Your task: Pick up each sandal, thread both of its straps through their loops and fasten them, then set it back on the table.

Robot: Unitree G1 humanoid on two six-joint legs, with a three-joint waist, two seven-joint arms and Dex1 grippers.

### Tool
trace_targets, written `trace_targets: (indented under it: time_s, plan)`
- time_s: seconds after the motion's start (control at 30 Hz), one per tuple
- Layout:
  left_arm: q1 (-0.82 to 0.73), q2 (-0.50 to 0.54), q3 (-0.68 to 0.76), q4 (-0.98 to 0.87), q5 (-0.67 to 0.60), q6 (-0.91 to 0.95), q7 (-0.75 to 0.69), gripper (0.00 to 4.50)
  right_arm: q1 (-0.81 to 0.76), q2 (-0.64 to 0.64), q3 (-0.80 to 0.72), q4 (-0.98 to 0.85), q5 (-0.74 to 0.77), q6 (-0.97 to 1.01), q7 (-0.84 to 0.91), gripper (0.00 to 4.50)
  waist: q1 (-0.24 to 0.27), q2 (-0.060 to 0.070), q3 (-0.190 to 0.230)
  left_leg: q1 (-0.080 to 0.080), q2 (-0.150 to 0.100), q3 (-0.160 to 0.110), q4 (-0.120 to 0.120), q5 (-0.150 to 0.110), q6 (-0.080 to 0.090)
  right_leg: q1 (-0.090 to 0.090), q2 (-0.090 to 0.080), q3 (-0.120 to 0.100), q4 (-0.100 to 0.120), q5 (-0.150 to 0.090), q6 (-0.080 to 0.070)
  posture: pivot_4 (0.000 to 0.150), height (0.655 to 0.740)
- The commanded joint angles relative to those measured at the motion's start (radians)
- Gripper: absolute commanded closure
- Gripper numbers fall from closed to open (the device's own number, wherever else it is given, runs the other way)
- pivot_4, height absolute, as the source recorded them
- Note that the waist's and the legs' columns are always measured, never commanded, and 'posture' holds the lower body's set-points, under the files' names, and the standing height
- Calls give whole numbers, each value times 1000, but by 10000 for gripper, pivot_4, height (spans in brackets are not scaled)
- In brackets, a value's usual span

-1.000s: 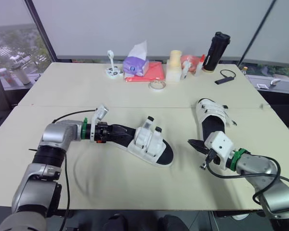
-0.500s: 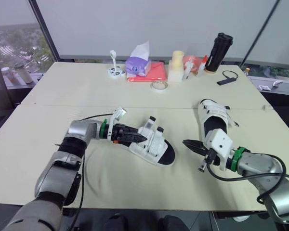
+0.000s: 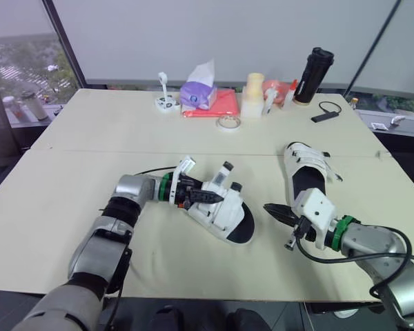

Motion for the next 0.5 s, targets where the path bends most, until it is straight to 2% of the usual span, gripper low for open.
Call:
trace_targets:
  time_s: [0.03, 0.17, 0.27, 0.37, 0.5]
  plan:
    - [43, -13, 27, -142, -42, 33, 36, 44649, 15, 5, -37, -51, 33, 24, -14, 45000, 1, 0, 0, 0, 0, 0, 0, 0, 0, 0, 0, 0, 0, 0, 0, 1500, 7400]
    - [68, -65, 126, -265, -116, 117, 176, 44649, -2, 24, -64, -46, 77, 52, -33, 45000, 2, 0, 0, 0, 0, -1, 1, 0, 0, 0, -1, 1, 1, 0, 1, 1500, 7400]
    - [79, -181, 275, -395, -186, 152, 429, 44649, -42, 57, -108, -45, 148, 105, -63, 45000, 1, 0, 0, 0, 0, -1, 3, 0, 0, 0, -1, 1, 2, 1, 3, 1500, 7400]
    - [82, -329, 405, -495, -210, 78, 712, 44649, -80, 80, -126, -37, 166, 118, -98, 45000, 2, 0, 0, 0, 0, -1, 4, 0, 0, 1, -2, 2, 2, 2, 3, 1500, 7400]
    - [93, -508, 499, -579, -223, -97, 981, 44649, -107, 107, -137, -15, 160, 111, -144, 45000, 1, 0, 0, 0, 0, -1, 4, 0, 0, 1, -2, 3, 2, 2, 4, 1500, 7400]
